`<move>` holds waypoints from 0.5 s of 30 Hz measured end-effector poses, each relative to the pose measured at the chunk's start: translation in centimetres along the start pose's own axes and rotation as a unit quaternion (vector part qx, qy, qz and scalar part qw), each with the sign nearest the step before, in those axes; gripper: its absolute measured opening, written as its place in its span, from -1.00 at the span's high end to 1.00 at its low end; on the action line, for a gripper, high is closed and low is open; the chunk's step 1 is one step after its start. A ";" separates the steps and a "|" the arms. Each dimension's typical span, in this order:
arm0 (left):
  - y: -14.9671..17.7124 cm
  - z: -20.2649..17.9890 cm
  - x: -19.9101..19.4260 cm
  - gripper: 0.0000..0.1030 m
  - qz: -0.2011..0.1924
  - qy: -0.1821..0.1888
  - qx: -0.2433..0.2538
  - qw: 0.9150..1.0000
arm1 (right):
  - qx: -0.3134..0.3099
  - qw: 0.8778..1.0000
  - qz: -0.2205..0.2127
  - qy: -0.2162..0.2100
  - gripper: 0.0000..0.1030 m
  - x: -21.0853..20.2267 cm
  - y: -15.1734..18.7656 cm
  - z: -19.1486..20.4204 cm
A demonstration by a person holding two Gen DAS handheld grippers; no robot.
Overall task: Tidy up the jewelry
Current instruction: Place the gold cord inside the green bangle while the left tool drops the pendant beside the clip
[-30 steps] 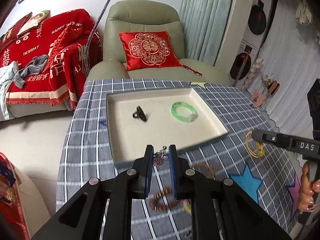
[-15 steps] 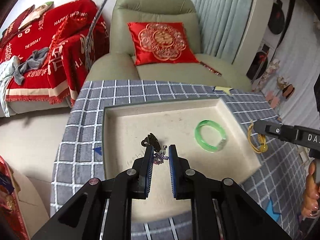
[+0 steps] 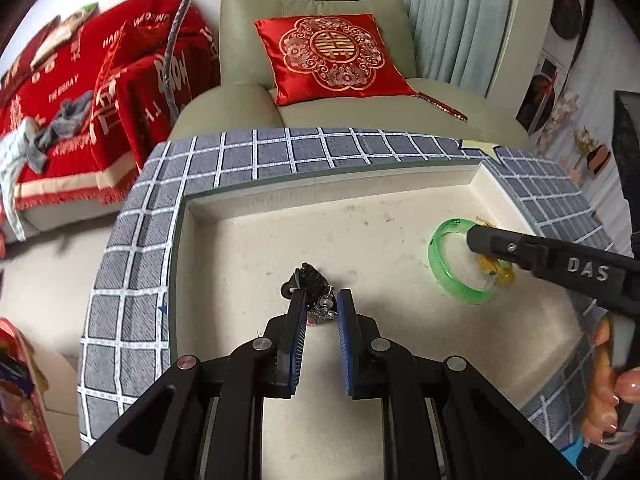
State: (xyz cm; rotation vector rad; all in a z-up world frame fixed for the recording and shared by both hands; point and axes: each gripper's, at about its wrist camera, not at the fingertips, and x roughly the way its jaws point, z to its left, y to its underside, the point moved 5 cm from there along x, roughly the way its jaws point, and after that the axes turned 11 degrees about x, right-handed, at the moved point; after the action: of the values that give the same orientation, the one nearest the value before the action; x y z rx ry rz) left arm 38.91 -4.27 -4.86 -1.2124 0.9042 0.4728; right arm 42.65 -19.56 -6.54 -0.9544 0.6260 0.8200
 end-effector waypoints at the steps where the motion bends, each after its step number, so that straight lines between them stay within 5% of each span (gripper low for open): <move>1: -0.1 -0.1 0.0 0.40 0.000 -0.007 0.007 1.000 | 0.002 1.000 0.002 0.000 0.72 0.3 0.1 -0.2; 7: 0.2 -0.9 0.5 0.40 0.008 -0.023 0.026 0.999 | 0.011 1.000 0.021 -0.002 0.61 1.5 0.3 -0.9; 9: 0.4 -1.0 0.5 0.40 0.009 -0.024 0.023 0.999 | 0.013 1.000 0.022 -0.005 0.05 1.6 0.3 -1.0; 11: 0.4 -1.0 0.4 0.40 0.007 -0.027 0.021 0.999 | 0.017 1.000 0.013 -0.018 -0.25 1.0 0.2 -0.9; 15: 0.2 -0.9 -0.1 0.40 -0.001 -0.033 0.021 0.999 | 0.023 0.999 -0.001 -0.041 -0.26 -0.8 -0.1 -0.4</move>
State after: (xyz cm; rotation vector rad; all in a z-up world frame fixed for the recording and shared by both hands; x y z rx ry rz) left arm 38.38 -5.02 -4.93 -1.1538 0.8521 0.4877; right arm 42.25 -20.24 -6.08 -0.8758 0.5706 0.8354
